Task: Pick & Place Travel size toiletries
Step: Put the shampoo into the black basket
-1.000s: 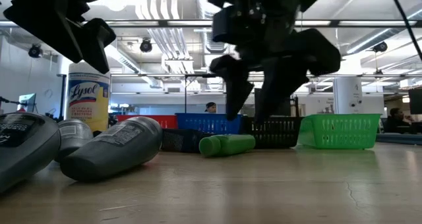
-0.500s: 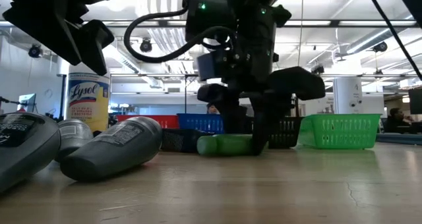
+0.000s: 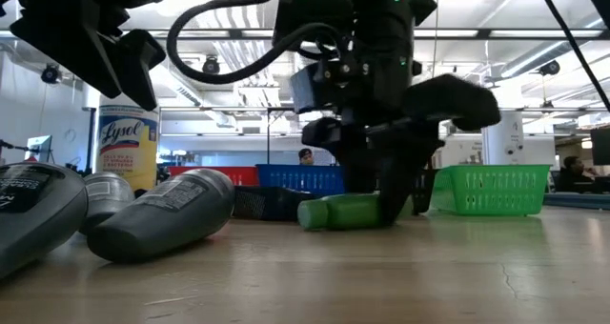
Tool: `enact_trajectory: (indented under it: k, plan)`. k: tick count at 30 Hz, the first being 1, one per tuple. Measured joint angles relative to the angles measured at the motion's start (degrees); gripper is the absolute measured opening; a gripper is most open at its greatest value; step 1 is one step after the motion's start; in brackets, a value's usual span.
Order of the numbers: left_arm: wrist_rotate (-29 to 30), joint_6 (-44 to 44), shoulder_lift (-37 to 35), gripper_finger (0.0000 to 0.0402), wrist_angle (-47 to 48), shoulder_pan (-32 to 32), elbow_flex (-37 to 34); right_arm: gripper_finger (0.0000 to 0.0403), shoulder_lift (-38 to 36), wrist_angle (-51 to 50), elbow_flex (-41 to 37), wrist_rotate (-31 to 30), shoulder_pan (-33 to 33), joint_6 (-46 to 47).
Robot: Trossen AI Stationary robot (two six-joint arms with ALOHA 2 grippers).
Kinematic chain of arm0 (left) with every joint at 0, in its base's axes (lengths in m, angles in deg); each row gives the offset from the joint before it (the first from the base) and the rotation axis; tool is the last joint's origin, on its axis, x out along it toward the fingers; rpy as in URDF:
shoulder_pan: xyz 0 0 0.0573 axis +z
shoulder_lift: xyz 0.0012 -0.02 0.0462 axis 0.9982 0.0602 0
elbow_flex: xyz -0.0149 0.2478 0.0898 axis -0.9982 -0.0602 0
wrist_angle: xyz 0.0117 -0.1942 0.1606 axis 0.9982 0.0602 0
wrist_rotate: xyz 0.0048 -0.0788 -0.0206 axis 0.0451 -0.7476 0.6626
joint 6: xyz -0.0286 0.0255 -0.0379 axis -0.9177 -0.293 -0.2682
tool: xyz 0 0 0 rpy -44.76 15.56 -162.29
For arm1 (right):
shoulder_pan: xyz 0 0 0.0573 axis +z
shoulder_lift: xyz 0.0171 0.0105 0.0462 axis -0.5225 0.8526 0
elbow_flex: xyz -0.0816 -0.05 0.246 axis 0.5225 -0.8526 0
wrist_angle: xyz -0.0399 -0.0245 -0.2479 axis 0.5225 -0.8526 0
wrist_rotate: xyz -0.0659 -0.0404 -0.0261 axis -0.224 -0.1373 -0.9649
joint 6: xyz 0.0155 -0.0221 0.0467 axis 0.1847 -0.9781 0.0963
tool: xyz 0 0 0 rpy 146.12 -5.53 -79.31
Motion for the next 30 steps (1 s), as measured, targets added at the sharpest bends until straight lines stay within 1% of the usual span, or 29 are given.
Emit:
enact_trajectory:
  k: [5, 9, 12, 15, 16, 19, 22, 26, 30]
  plan:
    - [0.0, 1.3, 0.0, 0.0273, 0.0, 0.0, 0.0, 0.0134, -2.1, -5.2, 0.3, 0.0, 1.4, 9.0]
    - [0.0, 1.7, 0.0, 0.0273, 0.0, 0.1, 0.0, 0.0135, -8.3, -5.9, -1.8, -0.4, 1.7, 20.9]
    - [0.0, 1.8, 0.0, 0.0273, 0.0, 0.7, 0.0, 0.0136, -15.4, -5.3, -5.1, -5.9, 2.0, 30.7]
    - [0.1, 2.1, 0.0, 0.0273, 0.0, 1.6, 0.0, 0.0134, -23.8, -5.2, -10.4, -12.2, 1.2, 43.1]
    - [0.1, 2.3, 0.0, 0.0273, 0.0, 1.9, 0.1, 0.0133, -26.6, -4.6, -12.7, -13.1, 0.3, 47.5]
    - [0.1, 2.4, 0.0, 0.0273, -0.2, 2.6, 0.3, 0.0133, -33.4, -0.4, -19.9, -12.8, -4.6, 60.2]
    - [0.1, 2.4, 0.0, 0.0273, -0.5, 3.1, 0.6, 0.0133, -37.4, 7.6, -26.2, -9.5, -11.2, 69.1]
    - [0.1, 2.4, 0.0, 0.0273, -0.5, 3.3, 1.3, 0.0133, -38.6, 18.1, -31.7, -5.8, -17.5, 73.1]
    - [-0.4, 2.4, 0.0, 0.0273, -0.4, 3.3, 2.0, 0.0137, -36.7, 19.9, -33.0, -4.5, -19.3, 72.5]
